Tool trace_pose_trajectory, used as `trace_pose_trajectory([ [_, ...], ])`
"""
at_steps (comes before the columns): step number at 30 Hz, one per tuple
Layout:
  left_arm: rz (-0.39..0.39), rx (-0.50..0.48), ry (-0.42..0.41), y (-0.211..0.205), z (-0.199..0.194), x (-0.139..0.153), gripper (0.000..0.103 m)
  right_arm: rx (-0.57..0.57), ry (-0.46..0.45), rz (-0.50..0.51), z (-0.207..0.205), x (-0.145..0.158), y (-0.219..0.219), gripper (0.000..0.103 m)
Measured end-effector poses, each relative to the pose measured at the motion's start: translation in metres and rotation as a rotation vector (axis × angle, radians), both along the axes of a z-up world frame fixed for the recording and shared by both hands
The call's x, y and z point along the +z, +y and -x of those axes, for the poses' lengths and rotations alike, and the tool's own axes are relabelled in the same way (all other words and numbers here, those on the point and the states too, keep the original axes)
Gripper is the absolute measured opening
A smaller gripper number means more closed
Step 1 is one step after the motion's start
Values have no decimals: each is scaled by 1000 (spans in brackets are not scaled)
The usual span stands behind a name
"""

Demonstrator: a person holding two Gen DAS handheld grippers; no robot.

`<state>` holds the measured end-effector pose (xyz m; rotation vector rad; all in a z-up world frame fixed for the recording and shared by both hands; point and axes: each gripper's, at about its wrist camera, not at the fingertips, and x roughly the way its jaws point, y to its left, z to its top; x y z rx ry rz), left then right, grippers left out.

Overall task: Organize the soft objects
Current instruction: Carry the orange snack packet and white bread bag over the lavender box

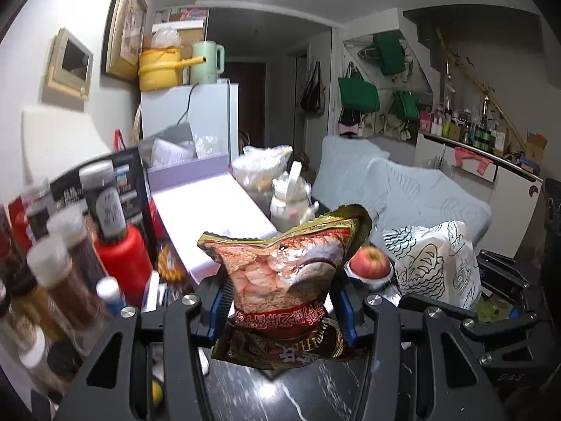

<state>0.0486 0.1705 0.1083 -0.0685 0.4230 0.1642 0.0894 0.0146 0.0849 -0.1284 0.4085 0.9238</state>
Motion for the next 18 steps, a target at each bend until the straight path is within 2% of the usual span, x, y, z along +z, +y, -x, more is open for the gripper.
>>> trace_pose_trajectory([
  [7,-33,12,-65,14,-26,20,50,10,-24,-23,-35,21,18,56],
  [18,-28,46,-98,43,-74,25,50,7,-11,-28,-94,32,52,56],
])
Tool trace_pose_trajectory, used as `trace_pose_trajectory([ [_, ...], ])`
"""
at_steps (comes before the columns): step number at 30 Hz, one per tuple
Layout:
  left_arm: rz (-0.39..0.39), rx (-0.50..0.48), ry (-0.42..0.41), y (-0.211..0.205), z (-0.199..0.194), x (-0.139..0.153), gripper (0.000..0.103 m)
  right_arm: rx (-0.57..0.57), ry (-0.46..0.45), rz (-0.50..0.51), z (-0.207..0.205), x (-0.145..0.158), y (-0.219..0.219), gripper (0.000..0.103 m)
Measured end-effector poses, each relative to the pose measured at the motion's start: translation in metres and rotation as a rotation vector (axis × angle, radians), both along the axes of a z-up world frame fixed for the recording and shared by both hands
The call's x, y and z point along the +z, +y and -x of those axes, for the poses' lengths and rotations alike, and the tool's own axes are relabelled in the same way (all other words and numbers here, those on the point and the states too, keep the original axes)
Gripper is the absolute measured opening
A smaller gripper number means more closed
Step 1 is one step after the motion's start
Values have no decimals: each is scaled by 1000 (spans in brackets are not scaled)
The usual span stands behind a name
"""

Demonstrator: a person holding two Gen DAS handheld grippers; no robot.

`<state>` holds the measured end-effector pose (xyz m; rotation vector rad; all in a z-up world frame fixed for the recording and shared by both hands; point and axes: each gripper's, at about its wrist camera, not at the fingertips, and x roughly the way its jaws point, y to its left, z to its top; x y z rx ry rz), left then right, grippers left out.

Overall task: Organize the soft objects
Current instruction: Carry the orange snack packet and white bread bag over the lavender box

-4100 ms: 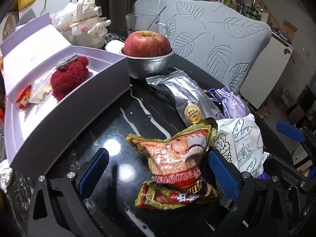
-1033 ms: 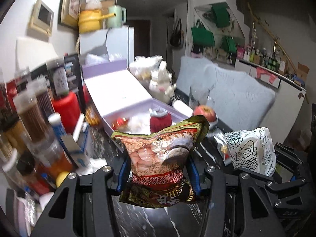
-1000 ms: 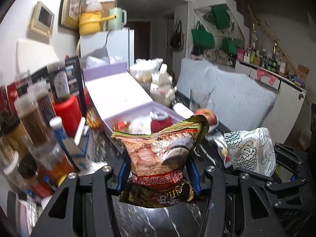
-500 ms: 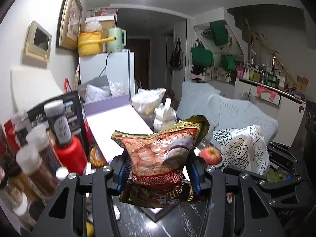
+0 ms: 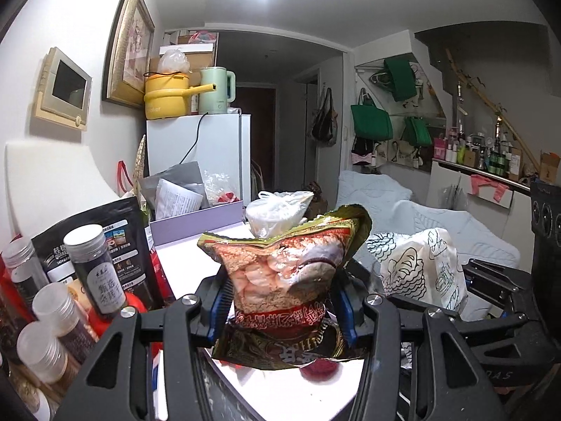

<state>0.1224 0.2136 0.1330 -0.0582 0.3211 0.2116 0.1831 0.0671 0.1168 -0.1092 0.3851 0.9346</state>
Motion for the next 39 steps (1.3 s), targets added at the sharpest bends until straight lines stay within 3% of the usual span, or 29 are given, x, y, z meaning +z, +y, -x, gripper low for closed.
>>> trace_pose_trajectory([
  [8,30,76,28,23,-33,-24,50,13,39,31,-35,-14,30,56],
  [16,39,124,117,40,-63,-52,50,15,74,71,-64,-40,54,56],
  [28,25,167,291,52,-107,-101,50,-64,143,179,-100,-75,61,56],
  [39,61,187,448,66,-138,-148,50,-75,196,237,-115,-97,67,56],
])
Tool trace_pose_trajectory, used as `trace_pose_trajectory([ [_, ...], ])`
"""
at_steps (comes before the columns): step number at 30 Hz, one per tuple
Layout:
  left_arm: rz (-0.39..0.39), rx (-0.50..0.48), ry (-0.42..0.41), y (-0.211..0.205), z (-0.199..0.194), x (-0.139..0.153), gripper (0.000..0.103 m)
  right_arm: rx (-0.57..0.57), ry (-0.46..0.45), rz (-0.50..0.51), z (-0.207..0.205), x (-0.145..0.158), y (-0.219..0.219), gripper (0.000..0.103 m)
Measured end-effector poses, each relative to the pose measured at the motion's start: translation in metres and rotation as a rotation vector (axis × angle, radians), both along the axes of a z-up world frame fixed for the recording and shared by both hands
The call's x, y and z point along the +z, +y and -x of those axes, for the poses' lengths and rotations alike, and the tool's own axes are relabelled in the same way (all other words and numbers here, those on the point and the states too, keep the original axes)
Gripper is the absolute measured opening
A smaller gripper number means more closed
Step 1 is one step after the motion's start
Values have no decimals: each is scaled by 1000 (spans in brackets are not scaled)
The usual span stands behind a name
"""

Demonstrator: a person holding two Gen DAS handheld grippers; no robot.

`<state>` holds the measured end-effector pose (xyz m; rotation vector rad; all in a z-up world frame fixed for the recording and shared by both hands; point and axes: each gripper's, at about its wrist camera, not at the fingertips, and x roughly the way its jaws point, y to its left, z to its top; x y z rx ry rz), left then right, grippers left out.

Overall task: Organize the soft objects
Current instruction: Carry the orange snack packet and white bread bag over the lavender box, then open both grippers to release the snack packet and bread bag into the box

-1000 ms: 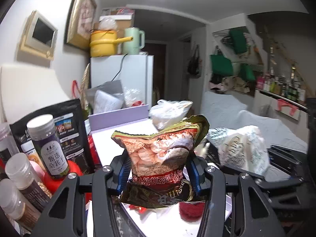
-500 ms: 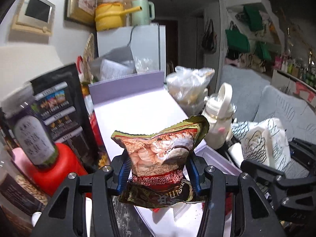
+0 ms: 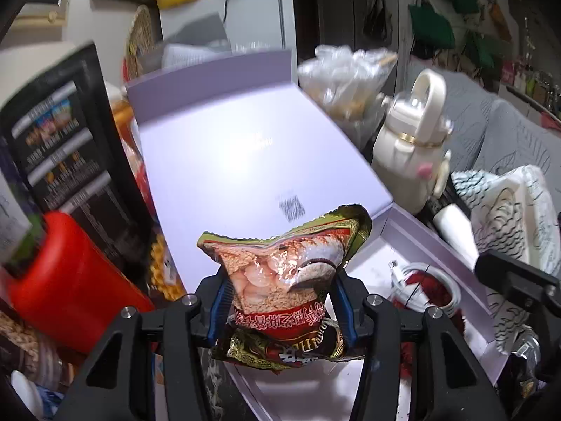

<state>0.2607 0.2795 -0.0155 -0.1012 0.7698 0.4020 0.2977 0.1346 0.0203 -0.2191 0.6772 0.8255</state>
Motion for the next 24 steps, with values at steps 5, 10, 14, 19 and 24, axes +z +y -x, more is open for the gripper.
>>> trace_pose_trajectory([
  [5,7,7,62,3,-8,-18,50,-1,19,19,-3,-7,3,56],
  [10,18,1,124,2,-17,-33,50,1,36,39,-6,-13,8,56],
  [14,-3,-4,146,-2,-22,-35,50,3,49,49,-8,-19,10,56],
  [19,-15,3,186,-5,-26,-36,65,-6,73,74,-13,-29,14,56],
  [24,-18,20,216,-3,-25,-37,78,-10,108,98,-21,-40,16,56],
])
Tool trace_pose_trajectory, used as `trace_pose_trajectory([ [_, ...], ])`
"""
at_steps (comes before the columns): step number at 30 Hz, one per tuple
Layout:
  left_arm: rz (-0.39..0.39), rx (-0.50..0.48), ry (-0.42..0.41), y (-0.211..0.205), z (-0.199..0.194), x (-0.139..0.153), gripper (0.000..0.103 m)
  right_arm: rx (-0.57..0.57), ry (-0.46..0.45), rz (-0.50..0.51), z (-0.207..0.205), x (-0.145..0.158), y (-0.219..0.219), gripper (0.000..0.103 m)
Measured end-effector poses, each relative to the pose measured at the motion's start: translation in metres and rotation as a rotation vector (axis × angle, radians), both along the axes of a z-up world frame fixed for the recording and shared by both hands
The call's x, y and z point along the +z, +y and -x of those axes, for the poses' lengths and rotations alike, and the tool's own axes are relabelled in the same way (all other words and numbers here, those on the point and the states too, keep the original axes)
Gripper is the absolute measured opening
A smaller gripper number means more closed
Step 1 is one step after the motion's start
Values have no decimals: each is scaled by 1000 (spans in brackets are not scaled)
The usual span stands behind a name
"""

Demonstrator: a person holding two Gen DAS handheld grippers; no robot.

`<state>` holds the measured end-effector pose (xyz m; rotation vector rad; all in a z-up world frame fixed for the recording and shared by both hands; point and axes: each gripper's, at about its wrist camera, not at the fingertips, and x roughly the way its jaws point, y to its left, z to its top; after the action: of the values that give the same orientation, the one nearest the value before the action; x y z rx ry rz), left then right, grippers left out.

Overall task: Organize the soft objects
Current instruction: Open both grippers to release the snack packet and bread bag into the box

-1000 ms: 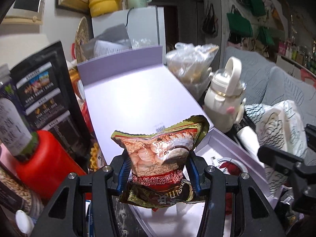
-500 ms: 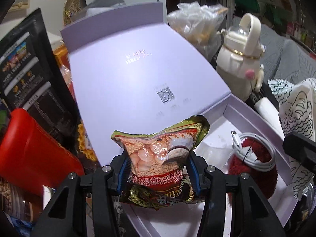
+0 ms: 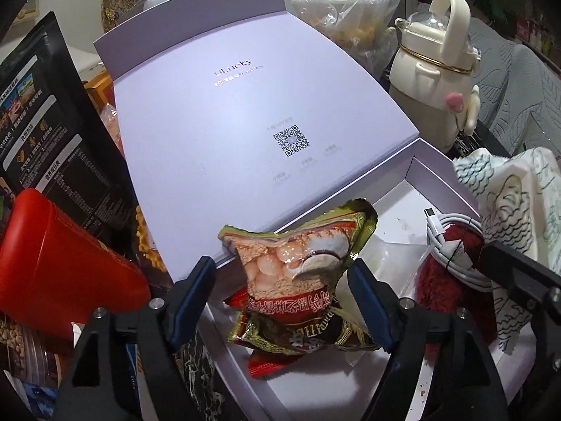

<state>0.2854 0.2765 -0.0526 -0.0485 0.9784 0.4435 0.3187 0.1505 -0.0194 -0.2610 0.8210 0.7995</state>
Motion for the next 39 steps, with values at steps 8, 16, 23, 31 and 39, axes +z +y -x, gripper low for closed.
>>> trace_pose_trajectory([
  [8,2,5,0,1,2,3,78,-5,23,26,-8,-13,1,56],
  [16,-17,-2,-34,-4,7,16,78,-2,-5,55,-3,-11,3,57],
  [23,-26,-7,-79,-6,18,34,78,-22,-55,39,3,5,-3,63],
  [31,-28,1,-182,-11,40,71,78,-45,-104,-31,13,36,-17,63],
  [39,-26,-4,-319,-28,75,124,78,-51,-165,-89,37,76,-42,63],
])
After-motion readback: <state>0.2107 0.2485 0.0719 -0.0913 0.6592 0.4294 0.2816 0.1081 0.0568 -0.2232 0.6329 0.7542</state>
